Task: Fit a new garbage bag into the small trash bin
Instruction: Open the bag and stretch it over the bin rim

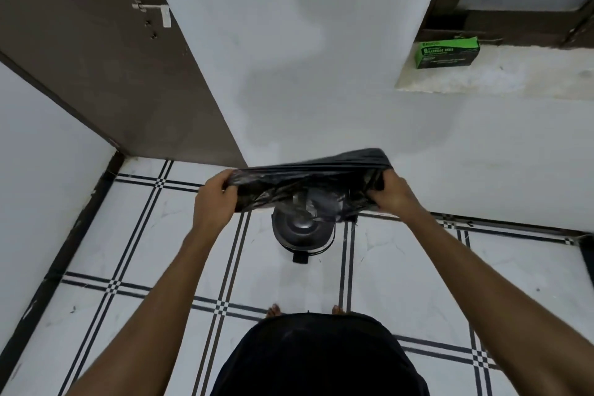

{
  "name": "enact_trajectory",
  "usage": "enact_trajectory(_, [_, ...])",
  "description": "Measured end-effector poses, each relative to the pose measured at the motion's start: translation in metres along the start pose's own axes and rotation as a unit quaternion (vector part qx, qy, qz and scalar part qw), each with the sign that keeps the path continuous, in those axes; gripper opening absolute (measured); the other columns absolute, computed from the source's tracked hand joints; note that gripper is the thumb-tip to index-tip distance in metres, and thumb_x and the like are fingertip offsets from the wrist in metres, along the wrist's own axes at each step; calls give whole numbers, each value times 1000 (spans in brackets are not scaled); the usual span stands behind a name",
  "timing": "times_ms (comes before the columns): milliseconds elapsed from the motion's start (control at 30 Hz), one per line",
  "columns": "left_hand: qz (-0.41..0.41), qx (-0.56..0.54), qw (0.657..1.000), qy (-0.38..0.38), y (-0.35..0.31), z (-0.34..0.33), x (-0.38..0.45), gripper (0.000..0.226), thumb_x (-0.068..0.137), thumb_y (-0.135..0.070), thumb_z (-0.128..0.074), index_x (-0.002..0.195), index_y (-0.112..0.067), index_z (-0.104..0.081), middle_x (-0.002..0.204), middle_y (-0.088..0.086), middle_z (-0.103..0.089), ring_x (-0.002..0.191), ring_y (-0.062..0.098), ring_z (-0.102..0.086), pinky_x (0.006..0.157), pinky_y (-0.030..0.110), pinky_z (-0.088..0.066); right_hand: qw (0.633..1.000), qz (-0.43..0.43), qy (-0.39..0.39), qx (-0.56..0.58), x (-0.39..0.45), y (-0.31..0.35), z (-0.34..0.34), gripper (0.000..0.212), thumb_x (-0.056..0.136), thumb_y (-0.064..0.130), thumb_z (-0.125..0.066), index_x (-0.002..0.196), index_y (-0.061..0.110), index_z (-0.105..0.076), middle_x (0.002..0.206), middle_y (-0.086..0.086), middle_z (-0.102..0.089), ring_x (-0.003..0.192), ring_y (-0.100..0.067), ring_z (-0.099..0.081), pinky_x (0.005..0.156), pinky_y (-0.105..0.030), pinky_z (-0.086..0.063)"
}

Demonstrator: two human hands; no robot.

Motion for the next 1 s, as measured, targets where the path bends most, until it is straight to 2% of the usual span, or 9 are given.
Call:
enact_trajectory(100, [-47, -136, 990, -7, -17, 19, 18, 34, 101, -16, -40, 122, -17, -67, 102, -3, -69, 97, 16, -64, 80, 25, -48, 984, 47, -166, 48, -10, 49, 24, 28, 88, 4, -56, 115, -3, -57, 108, -13, -63, 95, -31, -63, 74, -28, -44])
enact_trajectory(200, [-112, -102, 985, -84, -11, 46, 20, 32, 100, -13, -44, 121, -17, -67, 97, -5, -69, 88, 11, -62, 73, 16, -45, 956, 38, -246, 156, -30, 58, 21, 34, 94, 3, -47, 126, 15, -43, 96, 11, -57, 81, -12, -58, 63, -14, -44])
enact_trajectory(267, [-104, 32, 993, -55, 25, 38, 22, 31, 94, -9, -48, 116, -17, -68, 100, 1, -70, 91, 23, -64, 74, 28, -45, 979, 16, -188, 78, -31, 46, -9, 32, 92, 3, -44, 122, 15, -43, 96, 4, -59, 85, -22, -62, 66, -25, -48])
enact_trajectory(333, [-27, 210, 975, 70, 85, 16, 19, 26, 91, -13, -51, 106, -18, -71, 101, 8, -72, 95, 34, -66, 76, 36, -49, 992, -19, 9, -124, -34, 30, -61, 32, 88, 1, -53, 119, 5, -49, 108, -11, -62, 95, -35, -64, 71, -33, -49])
enact_trajectory(433, [58, 169, 972, 150, 143, 6, 8, 18, 85, -11, -51, 82, -16, -67, 82, 9, -69, 86, 38, -67, 69, 34, -48, 967, -26, 185, -175, -53, 14, -115, 34, 76, -6, -62, 106, 8, -63, 104, -12, -68, 89, -28, -69, 58, -22, -48])
enact_trajectory(533, [83, 56, 986, 132, 158, 13, 14, 22, 88, -10, -51, 89, -18, -72, 89, 4, -72, 88, 30, -67, 72, 31, -45, 973, -35, 158, -164, -49, 17, -131, 54, 63, -7, -58, 112, 15, -67, 93, -10, -73, 80, -26, -72, 67, -36, -61])
enact_trajectory(633, [79, -33, 991, 106, 160, 26, 19, 30, 89, -8, -52, 104, -20, -75, 103, -2, -74, 97, 21, -66, 85, 32, -49, 976, -41, 149, -151, -49, 30, -141, 38, 71, 4, -49, 99, 19, -69, 78, -5, -74, 61, -19, -72, 60, -37, -63])
enact_trajectory(800, [56, -53, 995, 58, 145, 46, 28, 18, 90, -10, -57, 99, -23, -66, 97, -6, -67, 86, 16, -61, 74, 27, -41, 989, -6, 9, -149, -52, 60, -121, 29, 89, 25, -53, 112, 26, -70, 111, -5, -72, 103, -29, -66, 81, -36, -54])
enact_trajectory(1000, [-16, -34, 999, 16, 131, 59, 29, 20, 84, -7, -62, 93, -25, -65, 97, -9, -65, 85, 14, -63, 71, 25, -42, 995, -30, -4, -96, -51, 55, -115, 25, 90, 25, -51, 105, 20, -69, 106, -18, -61, 82, -33, -65, 69, -32, -51])
Point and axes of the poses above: each hand's wrist, its own x-axis towards the middle knuckle, its own z-axis out of the back of the hand, y = z × x, the point moved 8 cm from there along x, towards the middle knuckle
